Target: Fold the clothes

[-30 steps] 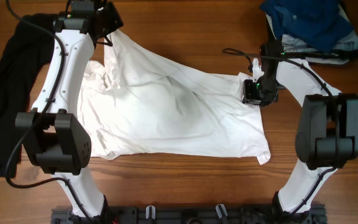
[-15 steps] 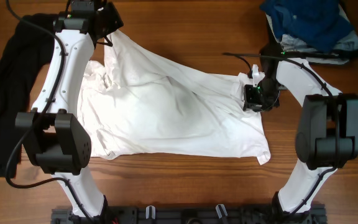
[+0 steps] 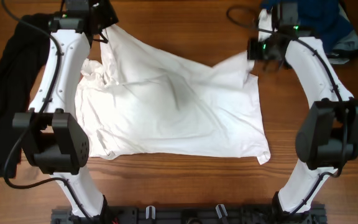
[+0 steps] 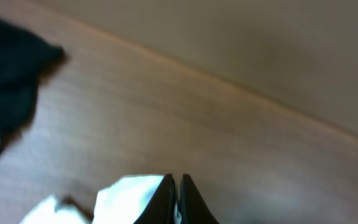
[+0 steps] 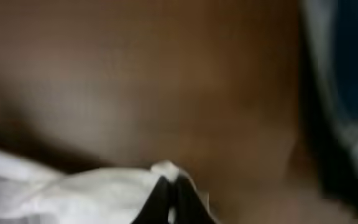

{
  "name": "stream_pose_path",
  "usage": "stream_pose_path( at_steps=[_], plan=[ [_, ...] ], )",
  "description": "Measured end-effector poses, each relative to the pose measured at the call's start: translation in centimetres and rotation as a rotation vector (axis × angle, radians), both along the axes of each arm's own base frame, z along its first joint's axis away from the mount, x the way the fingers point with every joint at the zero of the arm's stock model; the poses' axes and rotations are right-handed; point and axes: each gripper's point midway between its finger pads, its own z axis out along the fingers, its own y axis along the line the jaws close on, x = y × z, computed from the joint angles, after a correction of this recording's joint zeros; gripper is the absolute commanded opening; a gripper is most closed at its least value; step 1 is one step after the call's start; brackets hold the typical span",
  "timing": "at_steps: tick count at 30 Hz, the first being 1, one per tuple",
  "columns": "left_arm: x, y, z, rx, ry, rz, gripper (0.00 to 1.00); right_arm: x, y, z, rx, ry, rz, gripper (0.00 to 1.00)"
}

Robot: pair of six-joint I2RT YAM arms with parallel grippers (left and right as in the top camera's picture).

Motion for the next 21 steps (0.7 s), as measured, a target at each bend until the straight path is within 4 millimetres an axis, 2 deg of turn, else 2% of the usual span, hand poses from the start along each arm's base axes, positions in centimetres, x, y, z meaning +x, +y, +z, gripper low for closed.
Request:
stream_pose_path(
  at_steps=[1,2,4,6,7,8,9,11,13,15,16,17,21],
  plan=[
    [0.7,0.7,0.7,0.007,-0.038,0.008,0.04,0.7,-0.3,0.6,-0.002,-0.034,-0.006,0.04],
    [1.2,1.4,1.3,0.02,-0.071,0.011,0.04,2.6,-1.7,2.4,-0.011,-0.123,-0.035,0.04],
    [2.1,2.1,2.4,0.043,-0.127,0.005,0.04,3.4,-2.7,3.1,-0.016,-0.164,-0.057,0.04],
    [3.3,2.5,4.4,0.073,-0.215,-0.009,0.04,4.3,-3.4,4.4,-0.02,-0.213,-0.066,0.04],
    [3.5,2.5,5.0,0.095,-0.231,-0.026,0.04,5.1,-3.6,6.4,-0.029,-0.259,-0.059,0.04],
    [3.6,2.4,6.2,0.109,-0.253,-0.039,0.04,5.3,-3.6,7.0,-0.031,-0.274,-0.055,0.04],
    [3.2,2.4,6.3,0.124,-0.223,-0.054,0.04,5.2,-3.6,7.5,-0.036,-0.27,-0.049,0.04],
    [1.9,2.1,5.9,0.158,-0.146,-0.094,0.04,4.7,-3.7,8.1,-0.044,-0.248,-0.041,0.04],
    [0.2,1.9,4.5,0.181,-0.052,-0.132,0.04,3.6,-3.7,7.8,-0.041,-0.19,-0.032,0.04],
    [-2.6,1.6,2.3,0.191,0.095,-0.173,0.04,2.3,-3.3,7.4,-0.033,-0.127,-0.005,0.04],
    [-3.5,1.6,1.9,0.191,0.134,-0.18,0.04,1.2,-3.1,7.0,-0.028,-0.074,0.003,0.04],
    [-5.7,1.6,1.0,0.185,0.227,-0.191,0.04,0.3,-3.0,6.6,-0.023,-0.031,0.005,0.04],
    [-11.2,1.7,-0.3,0.165,0.434,-0.205,0.04,-3.5,-2.7,4.7,-0.012,0.143,0.017,0.04]
  ],
)
